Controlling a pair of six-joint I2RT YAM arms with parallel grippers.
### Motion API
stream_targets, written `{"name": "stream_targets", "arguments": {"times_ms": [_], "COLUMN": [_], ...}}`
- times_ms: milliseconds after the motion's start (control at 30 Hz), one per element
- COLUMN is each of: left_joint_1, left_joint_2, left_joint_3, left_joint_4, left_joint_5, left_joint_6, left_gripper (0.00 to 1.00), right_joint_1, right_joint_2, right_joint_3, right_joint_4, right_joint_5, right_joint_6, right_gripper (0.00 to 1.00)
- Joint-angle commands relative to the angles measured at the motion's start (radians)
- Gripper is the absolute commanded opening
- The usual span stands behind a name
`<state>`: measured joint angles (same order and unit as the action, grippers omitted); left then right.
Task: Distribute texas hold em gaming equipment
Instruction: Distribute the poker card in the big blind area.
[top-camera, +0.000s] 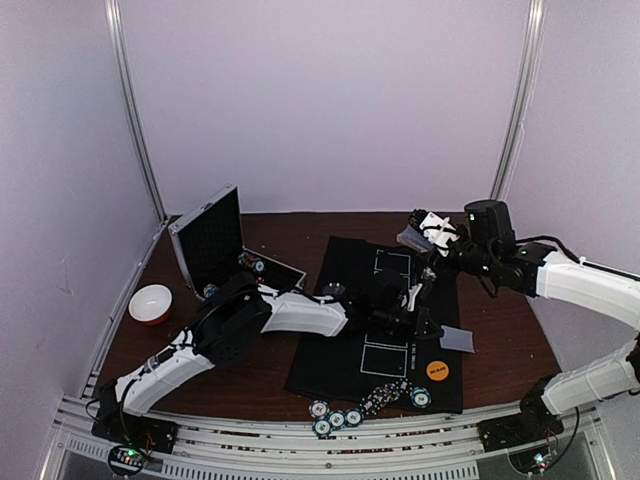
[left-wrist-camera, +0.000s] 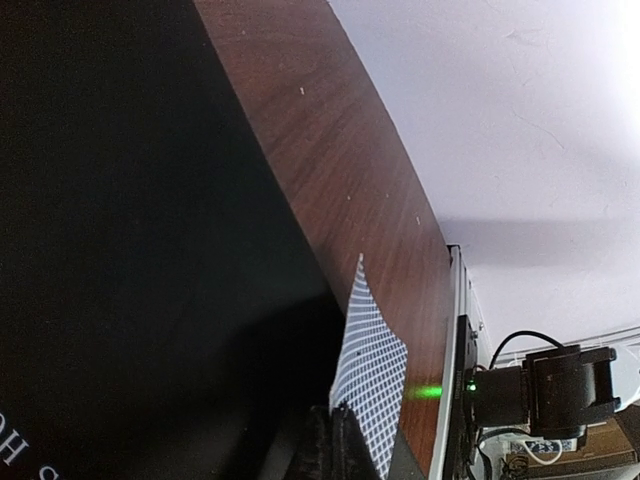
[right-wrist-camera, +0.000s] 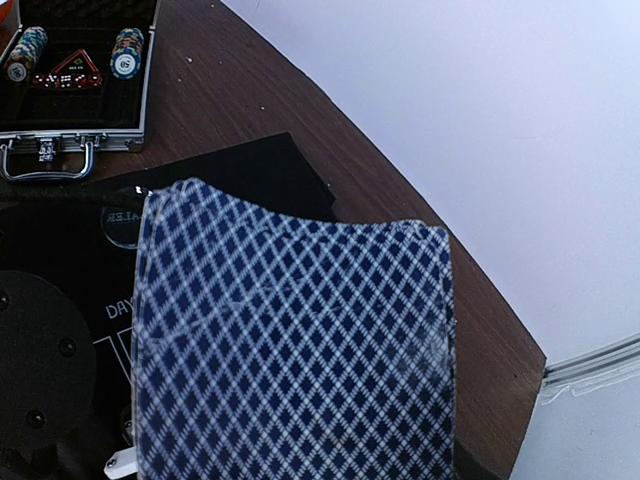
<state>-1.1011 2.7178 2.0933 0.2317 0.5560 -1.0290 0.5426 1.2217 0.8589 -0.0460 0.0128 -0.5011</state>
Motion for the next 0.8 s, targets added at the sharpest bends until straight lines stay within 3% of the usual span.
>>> {"name": "stream_targets", "arguments": {"times_ms": [0, 133, 267, 400, 767], "left_joint_1": [-0.014, -0.014, -0.014, -0.012, 0.011], "left_joint_2": [0.022, 0.021, 0.012, -0.015, -0.27], "left_joint_3": [0.03, 0.06, 0.06, 0.051, -0.189], "left_joint_4": [-0.053, -0.097, -0.102, -0.132, -0.09], "left_joint_5": [-0.013, -0.033, -0.032, -0.072, -0.141], "left_joint_6": [0.051, 0.108, 0.131, 0.164, 0.308], "left_gripper": [0.0, 0.0, 0.25, 0.37, 0.52], "right_joint_1": [-0.006, -0.006, -0.006, -0.006, -0.006], "right_joint_2": [-0.024, -0.016, -0.014, -0.014, -0.018], "right_joint_3": [-0.003, -0.002, -0.003, 0.0, 0.034], "right_joint_4": [0.001, 0.001, 0.0, -0.004, -0.031], "right_joint_5": [-0.016, -0.017, -0.017, -0.016, -0.007], "right_joint_6": [-0.001, -0.002, -0.002, -0.002, -0.022], "right_gripper": [0.49, 0.49, 0.49, 0.5, 0.5]}}
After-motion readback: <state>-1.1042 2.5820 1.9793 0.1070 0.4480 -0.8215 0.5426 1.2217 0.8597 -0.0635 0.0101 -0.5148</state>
